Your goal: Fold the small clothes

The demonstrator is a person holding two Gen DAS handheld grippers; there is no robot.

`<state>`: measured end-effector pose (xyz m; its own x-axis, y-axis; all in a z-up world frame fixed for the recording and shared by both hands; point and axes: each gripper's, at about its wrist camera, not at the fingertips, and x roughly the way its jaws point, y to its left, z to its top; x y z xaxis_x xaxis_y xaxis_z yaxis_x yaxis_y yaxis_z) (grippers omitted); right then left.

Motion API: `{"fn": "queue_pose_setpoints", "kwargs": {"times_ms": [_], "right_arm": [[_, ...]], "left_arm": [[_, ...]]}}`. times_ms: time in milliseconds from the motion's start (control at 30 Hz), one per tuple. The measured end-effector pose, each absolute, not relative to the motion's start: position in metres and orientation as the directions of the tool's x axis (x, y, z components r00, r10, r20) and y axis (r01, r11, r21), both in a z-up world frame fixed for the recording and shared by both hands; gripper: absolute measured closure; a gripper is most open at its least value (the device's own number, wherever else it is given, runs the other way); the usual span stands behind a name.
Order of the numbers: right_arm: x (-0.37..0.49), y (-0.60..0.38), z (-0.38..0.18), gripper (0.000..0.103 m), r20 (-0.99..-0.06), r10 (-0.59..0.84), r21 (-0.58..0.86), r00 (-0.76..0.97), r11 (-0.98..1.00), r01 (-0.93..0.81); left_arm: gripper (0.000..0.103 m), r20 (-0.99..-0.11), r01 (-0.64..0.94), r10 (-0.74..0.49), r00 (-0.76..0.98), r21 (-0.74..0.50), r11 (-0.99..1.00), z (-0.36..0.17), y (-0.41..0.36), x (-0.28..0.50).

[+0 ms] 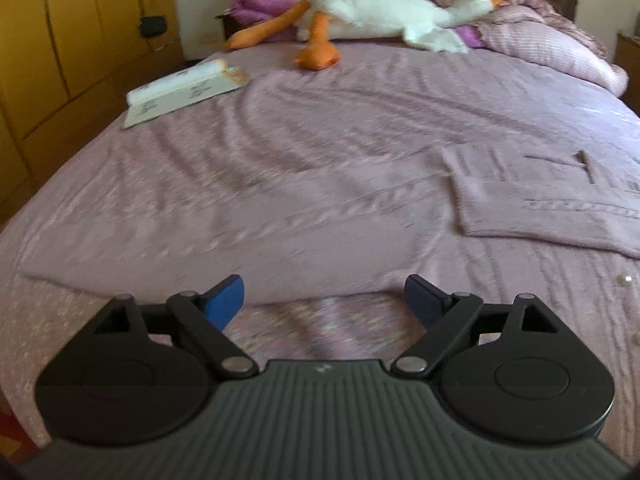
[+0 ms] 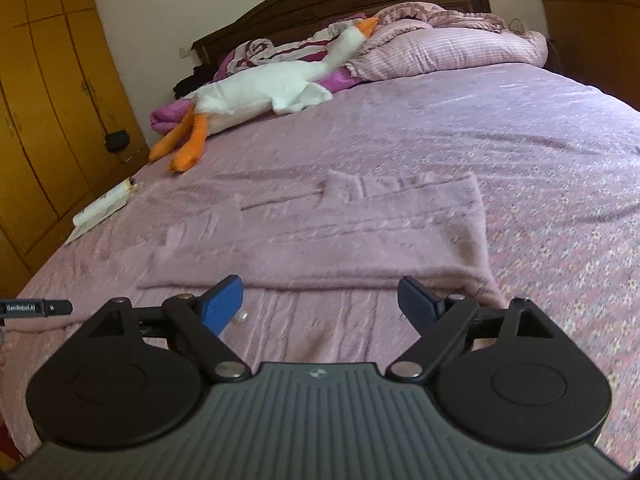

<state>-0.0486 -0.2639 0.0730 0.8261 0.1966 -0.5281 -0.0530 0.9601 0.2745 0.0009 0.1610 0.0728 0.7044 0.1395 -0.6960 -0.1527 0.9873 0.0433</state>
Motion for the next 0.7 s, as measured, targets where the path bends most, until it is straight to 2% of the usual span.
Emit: {"fn": "queue_pose_setpoints", "kwargs": {"times_ms": [200,467,700], "right_arm": [[-0.053,-0.252,0.055,0.012,-0.555,0.197,0.255,0.808,0.965,-0.06],[-0.054,-0.255,0.025,0.011,-0.586,0.122,0.227,0.801,0.974,0.018],[-0.053,-0.257,0.013,0.009,-0.597,0.104,0.221,0.795,0.974,0.039]], "left_arm": [[0.014,-0.705,-0.238,0.172,0.688,0.004,0.971,0.062,0.19,-0.005],[0.014,-0.729,-0.381,0.246,0.639,-0.022,0.924,0.044,0.222,-0.004],[0.014,-0.714,-0.439,0.241,0.657,-0.103,0.892,0.037,0.243,-0.005]]}}
